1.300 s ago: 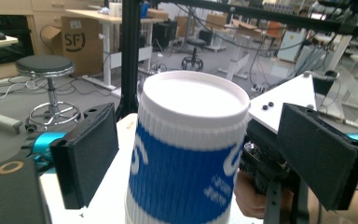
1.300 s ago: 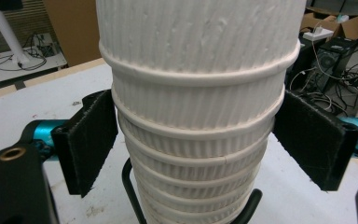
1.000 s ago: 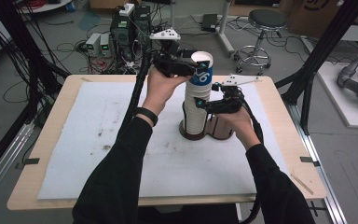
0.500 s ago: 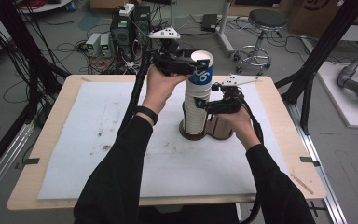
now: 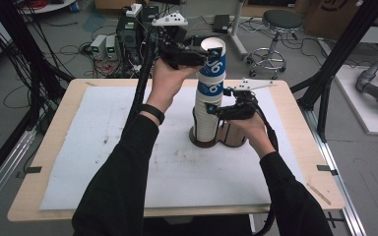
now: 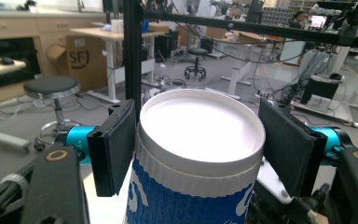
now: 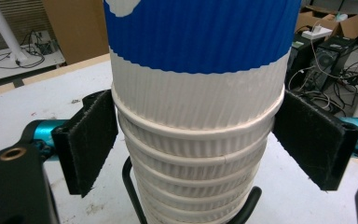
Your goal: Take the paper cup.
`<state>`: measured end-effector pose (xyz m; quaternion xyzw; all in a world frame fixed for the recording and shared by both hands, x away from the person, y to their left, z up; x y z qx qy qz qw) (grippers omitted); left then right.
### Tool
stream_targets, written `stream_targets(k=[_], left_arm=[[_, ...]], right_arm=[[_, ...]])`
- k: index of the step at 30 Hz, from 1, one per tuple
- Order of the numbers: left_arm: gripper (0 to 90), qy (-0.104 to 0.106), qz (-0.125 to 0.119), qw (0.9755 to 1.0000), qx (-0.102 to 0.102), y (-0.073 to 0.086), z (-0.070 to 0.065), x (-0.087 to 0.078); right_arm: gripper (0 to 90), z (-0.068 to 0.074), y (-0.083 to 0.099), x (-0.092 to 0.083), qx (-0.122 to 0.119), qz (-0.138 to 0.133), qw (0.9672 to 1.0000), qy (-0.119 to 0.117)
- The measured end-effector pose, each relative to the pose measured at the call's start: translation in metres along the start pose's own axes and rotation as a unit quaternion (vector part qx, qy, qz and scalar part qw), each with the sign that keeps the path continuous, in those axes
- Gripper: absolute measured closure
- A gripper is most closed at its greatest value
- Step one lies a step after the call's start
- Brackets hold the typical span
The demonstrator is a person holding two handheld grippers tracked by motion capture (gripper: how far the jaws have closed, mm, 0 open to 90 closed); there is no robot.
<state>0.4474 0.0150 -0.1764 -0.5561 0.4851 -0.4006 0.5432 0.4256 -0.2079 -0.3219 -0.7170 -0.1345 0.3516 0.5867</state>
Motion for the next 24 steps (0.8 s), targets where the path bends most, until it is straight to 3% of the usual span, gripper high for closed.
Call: stream_targets(k=[13, 24], left_arm=[[29.8, -0.018, -0.04, 0.9986, 0.029, -0.029, -0.011, -0.02], [29.8, -0.022, -0.047, 0.9979, 0.039, -0.039, -0.022, -0.047]], right_arm=[[14.8, 0.0, 0.0, -0.001, -0.001, 0.001, 1.0, 0.0], [14.8, 0.0, 0.0, 0.0, -0.002, 0.001, 1.0, 0.002]])
Point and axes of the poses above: each handheld gripper's, and its own axes: x roughly forward along the jaws, y roughly out of its underside, z roughly to its left, the point moved 1 cm from there along x, roughly forward along the jaws, and after that the axes turned 13 degrees about y, right-handed, at the moved point
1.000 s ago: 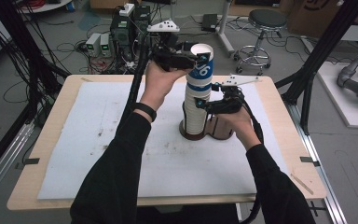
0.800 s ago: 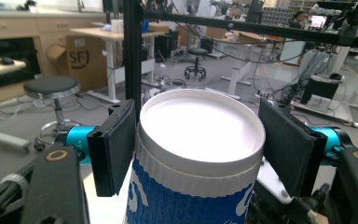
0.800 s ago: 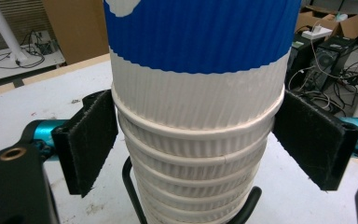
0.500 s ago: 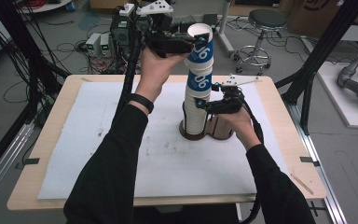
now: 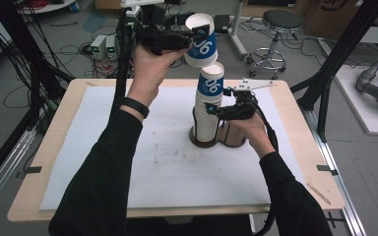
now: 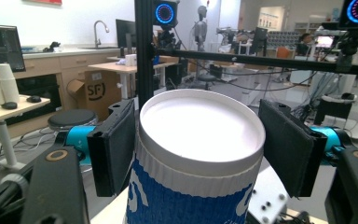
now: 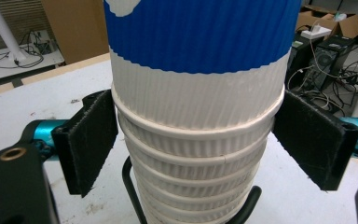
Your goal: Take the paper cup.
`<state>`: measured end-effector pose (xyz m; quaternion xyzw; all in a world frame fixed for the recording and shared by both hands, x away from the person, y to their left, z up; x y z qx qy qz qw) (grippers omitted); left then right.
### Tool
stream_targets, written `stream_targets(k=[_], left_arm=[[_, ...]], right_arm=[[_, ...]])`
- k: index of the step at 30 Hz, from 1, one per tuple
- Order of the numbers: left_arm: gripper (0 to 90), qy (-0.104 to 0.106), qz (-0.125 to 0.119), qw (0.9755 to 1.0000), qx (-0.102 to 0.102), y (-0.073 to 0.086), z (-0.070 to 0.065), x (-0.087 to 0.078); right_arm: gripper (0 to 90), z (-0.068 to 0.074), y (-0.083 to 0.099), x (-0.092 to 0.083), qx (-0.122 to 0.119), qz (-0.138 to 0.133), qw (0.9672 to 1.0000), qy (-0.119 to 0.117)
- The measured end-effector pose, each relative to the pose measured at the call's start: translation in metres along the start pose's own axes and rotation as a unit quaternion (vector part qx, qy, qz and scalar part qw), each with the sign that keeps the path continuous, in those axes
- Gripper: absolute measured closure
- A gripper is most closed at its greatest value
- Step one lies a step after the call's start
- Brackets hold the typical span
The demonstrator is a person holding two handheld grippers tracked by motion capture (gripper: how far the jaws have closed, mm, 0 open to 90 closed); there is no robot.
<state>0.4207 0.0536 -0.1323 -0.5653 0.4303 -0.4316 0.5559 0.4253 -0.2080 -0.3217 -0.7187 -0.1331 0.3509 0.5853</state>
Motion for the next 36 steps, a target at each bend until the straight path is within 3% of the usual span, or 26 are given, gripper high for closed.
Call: stream_targets(k=[5, 18, 24, 36], left_arm=[[29.7, -0.003, 0.003, 1.0, 0.004, 0.002, -0.006, -0.018], [29.7, -0.012, 0.027, 0.9995, 0.01, 0.024, -0.025, -0.06], [29.7, -0.015, 0.053, 0.9984, 0.013, 0.037, -0.033, -0.069], [29.7, -0.006, 0.056, 0.9984, -0.007, 0.073, -0.047, -0.084]], right_arm=[[14.8, 0.001, 0.0, 0.0, 0.0, 0.001, 1.0, 0.001], [14.8, 0.001, 0.0, 0.0, 0.001, 0.002, 1.0, 0.002], [14.8, 0.001, 0.0, -0.001, 0.0, 0.002, 1.0, 0.002], [14.8, 0.002, 0.0, -0.001, -0.002, 0.002, 1.0, 0.005]])
Point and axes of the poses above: each handheld gripper's, and its own axes: x roughly forward along the jaws, y roughly out of its underside, z roughly to its left, the point moved 1 cm from there along x, roughly forward along the jaws, and after that the axes turned 13 degrees about y, right-handed, at the moved point
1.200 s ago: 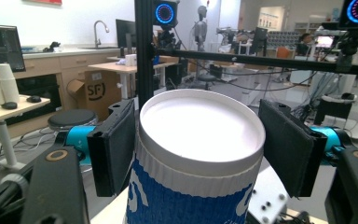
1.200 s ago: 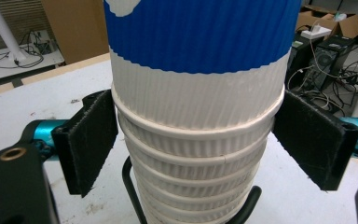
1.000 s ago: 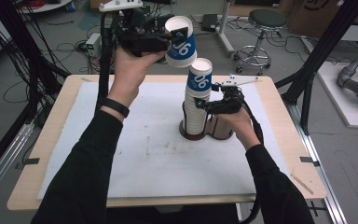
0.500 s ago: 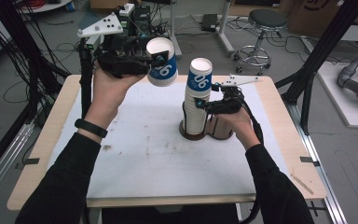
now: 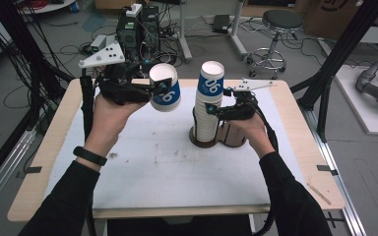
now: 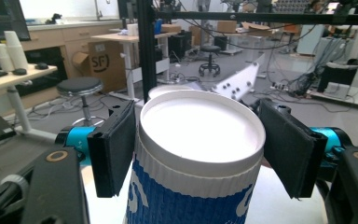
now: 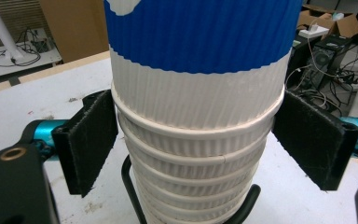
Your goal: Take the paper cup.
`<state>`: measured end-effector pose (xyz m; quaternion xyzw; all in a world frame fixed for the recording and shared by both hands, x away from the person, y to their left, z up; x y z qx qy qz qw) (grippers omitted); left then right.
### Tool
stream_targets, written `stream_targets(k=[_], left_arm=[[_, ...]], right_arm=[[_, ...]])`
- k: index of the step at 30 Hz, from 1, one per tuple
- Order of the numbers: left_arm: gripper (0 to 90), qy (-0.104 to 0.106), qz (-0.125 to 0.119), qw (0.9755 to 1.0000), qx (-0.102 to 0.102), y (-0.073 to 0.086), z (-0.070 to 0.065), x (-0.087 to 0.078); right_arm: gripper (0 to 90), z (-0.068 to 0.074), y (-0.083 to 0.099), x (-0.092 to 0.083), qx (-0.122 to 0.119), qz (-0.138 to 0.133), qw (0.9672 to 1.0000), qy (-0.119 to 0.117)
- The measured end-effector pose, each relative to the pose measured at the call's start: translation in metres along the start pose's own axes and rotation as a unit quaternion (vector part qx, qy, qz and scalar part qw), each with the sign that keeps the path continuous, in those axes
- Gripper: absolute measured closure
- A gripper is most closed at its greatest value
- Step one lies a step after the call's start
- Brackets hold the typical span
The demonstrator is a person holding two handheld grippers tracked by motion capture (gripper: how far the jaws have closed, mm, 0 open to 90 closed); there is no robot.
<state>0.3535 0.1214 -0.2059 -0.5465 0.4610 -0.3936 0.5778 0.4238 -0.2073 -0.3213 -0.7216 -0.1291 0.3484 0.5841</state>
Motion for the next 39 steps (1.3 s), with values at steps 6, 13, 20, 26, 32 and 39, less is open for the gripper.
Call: stream_targets(k=[6, 13, 20, 26, 32, 39], left_arm=[[29.7, 0.005, 0.005, 0.9999, -0.014, 0.023, -0.006, -0.003], [29.7, 0.007, 0.012, 0.9995, -0.027, 0.047, -0.01, -0.007], [29.7, 0.008, 0.008, 0.9992, -0.038, 0.07, -0.016, -0.012], [29.7, 0.014, 0.018, 0.9988, -0.042, 0.088, -0.023, -0.013], [29.7, 0.017, 0.028, 0.9984, -0.046, 0.108, -0.032, -0.016], [29.7, 0.017, 0.037, 0.9979, -0.051, 0.129, -0.039, -0.015]], right_arm=[[14.8, 0.0, 0.0, 0.0, -0.001, 0.0, 1.0, 0.0], [14.9, 0.0, 0.0, 0.0, -0.003, 0.0, 1.0, 0.002], [15.6, 0.001, 0.0, 0.0, -0.003, 0.002, 1.0, 0.002], [15.7, 0.0, 0.0, 0.0, -0.002, 0.003, 1.0, 0.002], [15.7, 0.0, 0.0, 0.0, -0.002, 0.002, 1.0, 0.001], [15.8, 0.001, 0.0, 0.0, -0.003, 0.002, 1.0, 0.002]])
Point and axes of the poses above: each handheld gripper's, and its own axes: x roughly forward along the jaws, y roughly out of its underside, z roughly to its left, the point moved 1 cm from there along x, roughly forward along the jaws, and after that the axes turned 13 degrees about y, right-handed, at the moved point
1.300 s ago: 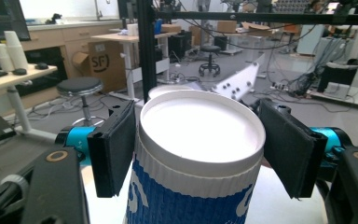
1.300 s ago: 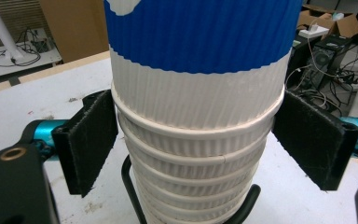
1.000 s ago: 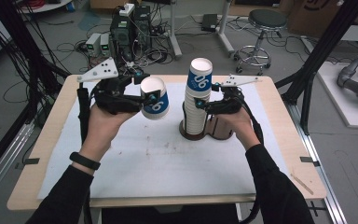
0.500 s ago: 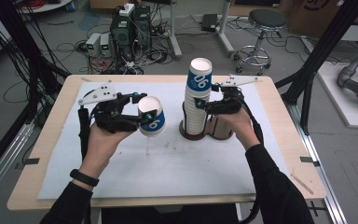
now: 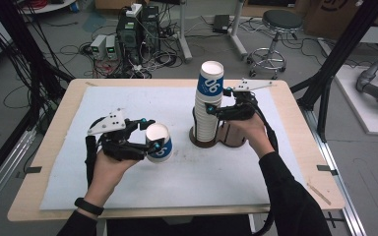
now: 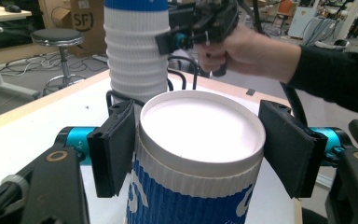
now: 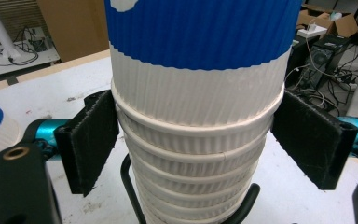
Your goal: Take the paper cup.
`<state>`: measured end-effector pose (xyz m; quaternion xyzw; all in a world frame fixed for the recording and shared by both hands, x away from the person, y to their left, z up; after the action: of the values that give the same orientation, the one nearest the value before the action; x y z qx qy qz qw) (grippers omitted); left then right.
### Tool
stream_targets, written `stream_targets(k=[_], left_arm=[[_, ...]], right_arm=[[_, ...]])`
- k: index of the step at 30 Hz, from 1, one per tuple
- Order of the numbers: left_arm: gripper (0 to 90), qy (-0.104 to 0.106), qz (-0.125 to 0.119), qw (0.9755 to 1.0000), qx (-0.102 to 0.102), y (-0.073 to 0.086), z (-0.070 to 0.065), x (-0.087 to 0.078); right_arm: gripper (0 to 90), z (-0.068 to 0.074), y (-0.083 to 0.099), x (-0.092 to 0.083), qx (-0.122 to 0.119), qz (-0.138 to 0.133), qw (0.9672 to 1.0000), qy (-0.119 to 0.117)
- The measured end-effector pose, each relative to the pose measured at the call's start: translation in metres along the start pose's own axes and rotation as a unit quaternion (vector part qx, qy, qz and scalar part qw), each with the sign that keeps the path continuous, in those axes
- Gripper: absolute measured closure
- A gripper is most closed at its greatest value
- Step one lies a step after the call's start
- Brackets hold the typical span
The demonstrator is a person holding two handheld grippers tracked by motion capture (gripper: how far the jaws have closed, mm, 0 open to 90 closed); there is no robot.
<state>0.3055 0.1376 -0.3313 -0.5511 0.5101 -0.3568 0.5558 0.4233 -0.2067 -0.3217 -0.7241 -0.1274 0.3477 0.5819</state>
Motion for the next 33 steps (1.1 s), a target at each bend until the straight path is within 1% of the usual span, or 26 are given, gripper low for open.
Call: stream_targets(k=[3, 10, 18, 25, 33], left_arm=[[29.7, 0.0, 0.0, 1.0, -0.004, 0.007, 0.0, 0.001], [29.7, 0.0, 0.002, 1.0, -0.004, 0.018, 0.001, 0.002], [29.7, 0.003, 0.002, 1.0, -0.001, 0.022, 0.002, 0.002], [29.7, 0.01, 0.0, 0.9999, -0.01, 0.029, 0.006, 0.004], [29.7, 0.01, 0.0, 0.9999, -0.009, 0.03, 0.006, 0.004]], right_arm=[[15.7, 0.0, 0.0, 0.0, 0.0, 0.0, 1.0, 0.0], [15.8, 0.0, 0.0, 0.0, 0.0, 0.001, 1.0, 0.001], [15.8, 0.0, 0.0, -0.001, -0.002, 0.003, 1.0, 0.003], [15.9, 0.001, -0.001, -0.001, -0.001, 0.002, 1.0, 0.004], [15.7, 0.003, -0.001, -0.003, -0.002, 0.007, 0.9999, 0.009]])
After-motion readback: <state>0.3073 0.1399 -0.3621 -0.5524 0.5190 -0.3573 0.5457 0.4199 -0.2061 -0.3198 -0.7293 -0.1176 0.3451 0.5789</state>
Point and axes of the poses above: each handheld gripper's, and its own axes: x roughly forward along the jaws, y roughly out of its underside, z roughly to its left, the point moved 1 cm from there along x, roughly forward along the jaws, and after that the axes turned 13 degrees about y, right-handed, at the moved point
